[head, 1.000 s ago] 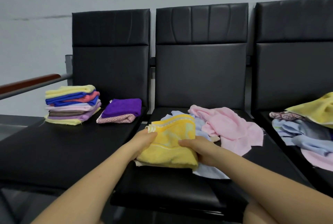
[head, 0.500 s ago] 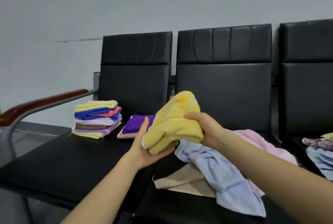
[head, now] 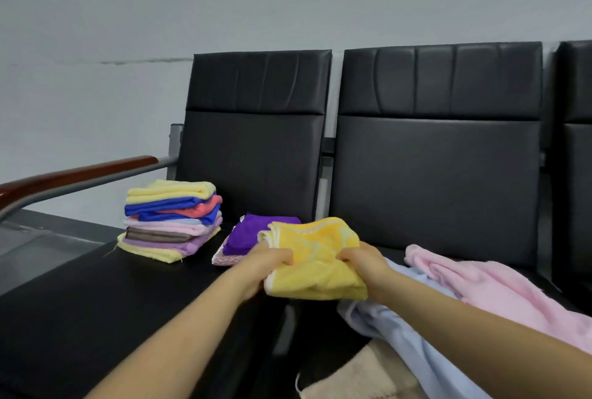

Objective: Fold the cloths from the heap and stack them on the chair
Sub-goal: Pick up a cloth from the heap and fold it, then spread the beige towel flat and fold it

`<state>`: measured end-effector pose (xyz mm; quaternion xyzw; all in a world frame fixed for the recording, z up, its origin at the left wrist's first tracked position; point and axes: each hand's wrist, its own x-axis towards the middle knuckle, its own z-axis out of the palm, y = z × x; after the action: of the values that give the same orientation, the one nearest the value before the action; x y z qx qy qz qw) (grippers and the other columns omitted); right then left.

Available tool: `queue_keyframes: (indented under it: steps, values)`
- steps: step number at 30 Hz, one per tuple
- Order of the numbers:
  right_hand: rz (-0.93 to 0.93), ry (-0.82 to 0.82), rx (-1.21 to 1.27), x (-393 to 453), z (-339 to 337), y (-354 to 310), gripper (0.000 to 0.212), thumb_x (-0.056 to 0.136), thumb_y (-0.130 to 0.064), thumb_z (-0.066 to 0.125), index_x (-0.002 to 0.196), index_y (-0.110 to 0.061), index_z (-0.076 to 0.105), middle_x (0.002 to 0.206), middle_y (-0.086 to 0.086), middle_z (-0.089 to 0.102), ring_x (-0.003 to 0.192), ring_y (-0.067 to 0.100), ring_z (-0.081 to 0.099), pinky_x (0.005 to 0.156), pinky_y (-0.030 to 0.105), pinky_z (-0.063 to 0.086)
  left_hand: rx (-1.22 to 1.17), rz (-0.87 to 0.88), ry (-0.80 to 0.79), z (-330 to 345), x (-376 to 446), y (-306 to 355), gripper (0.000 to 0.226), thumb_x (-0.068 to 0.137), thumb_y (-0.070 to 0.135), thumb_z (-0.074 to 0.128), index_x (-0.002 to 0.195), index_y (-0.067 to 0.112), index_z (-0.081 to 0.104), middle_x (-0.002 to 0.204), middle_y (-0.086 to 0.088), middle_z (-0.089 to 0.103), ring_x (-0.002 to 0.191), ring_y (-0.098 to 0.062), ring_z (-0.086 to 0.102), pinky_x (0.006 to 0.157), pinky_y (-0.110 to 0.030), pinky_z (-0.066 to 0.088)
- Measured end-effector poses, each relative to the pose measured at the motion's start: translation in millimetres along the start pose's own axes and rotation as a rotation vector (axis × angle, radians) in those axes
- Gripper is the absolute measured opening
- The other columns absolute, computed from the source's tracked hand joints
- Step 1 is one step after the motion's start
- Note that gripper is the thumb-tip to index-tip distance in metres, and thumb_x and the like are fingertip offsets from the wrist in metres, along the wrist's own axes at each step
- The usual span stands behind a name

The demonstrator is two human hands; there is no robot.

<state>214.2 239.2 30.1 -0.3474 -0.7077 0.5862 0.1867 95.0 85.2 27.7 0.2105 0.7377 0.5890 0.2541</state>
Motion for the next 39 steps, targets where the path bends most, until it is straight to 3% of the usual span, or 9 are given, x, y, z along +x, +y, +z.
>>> queue_keyframes:
  steps: [5, 9, 13, 16, 20, 25, 30, 35, 39]
  values:
    - [-0.200, -0.026, 0.221, 65, 57, -43, 0.044, 0.089, -0.017, 0.063, 0.131, -0.012, 0.051, 0.121, 0.010, 0.060, 0.103, 0.028, 0.060, 0.080, 0.036, 0.050, 0.164, 0.258, 0.253, -58, 69, 48, 0.050, 0.075, 0.018, 0.069, 0.121, 0.020, 0.052, 0.117, -0.007, 0.061, 0.103, -0.024, 0.058, 0.080, -0.029, 0.045]
    - [-0.105, -0.018, 0.135, 111, 110, -41, 0.075, 0.082, -0.033, 0.070, 0.145, -0.009, 0.037, 0.138, 0.011, 0.051, 0.119, 0.033, 0.054, 0.098, 0.046, 0.048, 0.482, 0.228, 0.444, -90, 123, 27, 0.068, 0.079, 0.041, 0.065, 0.138, 0.017, 0.045, 0.135, -0.010, 0.053, 0.122, -0.033, 0.050, 0.097, -0.035, 0.041]
    - [-0.210, 0.048, -0.333, 118, 134, -6, 0.066, 0.091, -0.044, 0.057, 0.143, -0.009, 0.040, 0.141, 0.017, 0.044, 0.126, 0.036, 0.046, 0.103, 0.038, 0.040, 0.827, 0.130, 0.304, -74, 140, -40, 0.057, 0.093, 0.051, 0.049, 0.140, 0.019, 0.049, 0.147, -0.013, 0.043, 0.136, -0.032, 0.037, 0.111, -0.037, 0.032]
    - [-0.303, 0.021, -0.334, 112, 119, 1, 0.061, 0.092, -0.042, 0.057, 0.142, -0.011, 0.043, 0.139, 0.013, 0.049, 0.125, 0.032, 0.049, 0.104, 0.038, 0.040, 0.784, 0.199, 0.391, -70, 133, -51, 0.060, 0.088, 0.057, 0.047, 0.136, 0.022, 0.054, 0.144, -0.009, 0.047, 0.135, -0.031, 0.039, 0.111, -0.044, 0.033]
    - [-0.295, 0.040, -0.207, 87, 75, -1, 0.047, 0.090, -0.031, 0.062, 0.131, -0.008, 0.055, 0.109, 0.007, 0.062, 0.101, 0.022, 0.060, 0.097, 0.045, 0.049, 0.702, 0.238, 0.475, -55, 97, -22, 0.040, 0.091, 0.050, 0.051, 0.116, 0.023, 0.067, 0.124, -0.008, 0.056, 0.123, -0.029, 0.048, 0.102, -0.043, 0.041]
    - [-0.284, -0.001, -0.064, 15, 4, -4, 0.020, 0.097, -0.018, 0.053, 0.114, -0.011, 0.060, 0.080, 0.003, 0.059, 0.067, 0.012, 0.054, 0.060, 0.023, 0.046, 0.518, 0.332, 0.363, 5, 25, 13, 0.032, 0.097, 0.039, 0.049, 0.097, 0.012, 0.067, 0.093, -0.004, 0.066, 0.085, -0.019, 0.058, 0.072, -0.028, 0.045]
    - [-0.269, 0.056, -0.021, -78, -74, 9, 0.016, 0.094, -0.016, 0.055, 0.095, -0.008, 0.069, 0.076, 0.003, 0.063, 0.064, 0.013, 0.056, 0.057, 0.021, 0.043, 0.287, 0.257, 0.172, 86, -49, 28, 0.039, 0.092, 0.043, 0.053, 0.089, 0.007, 0.068, 0.082, -0.010, 0.066, 0.077, -0.027, 0.060, 0.084, -0.047, 0.054]
    - [-0.202, -0.048, -0.184, -132, -112, 51, 0.023, 0.093, -0.013, 0.051, 0.088, -0.006, 0.072, 0.069, 0.000, 0.064, 0.059, 0.012, 0.058, 0.054, 0.021, 0.046, 0.610, 0.268, -0.017, 123, -105, 1, 0.029, 0.093, 0.032, 0.055, 0.092, 0.008, 0.069, 0.081, -0.004, 0.065, 0.082, -0.022, 0.061, 0.069, -0.031, 0.047]
    - [-0.272, -0.242, -0.644, -144, -128, 85, 0.016, 0.092, -0.022, 0.057, 0.093, -0.017, 0.072, 0.075, -0.012, 0.065, 0.072, 0.005, 0.058, 0.064, 0.011, 0.043, 0.854, 0.258, -0.089, 114, -122, -36, 0.035, 0.087, 0.045, 0.056, 0.097, 0.014, 0.070, 0.093, -0.004, 0.069, 0.092, -0.023, 0.064, 0.081, -0.038, 0.051]
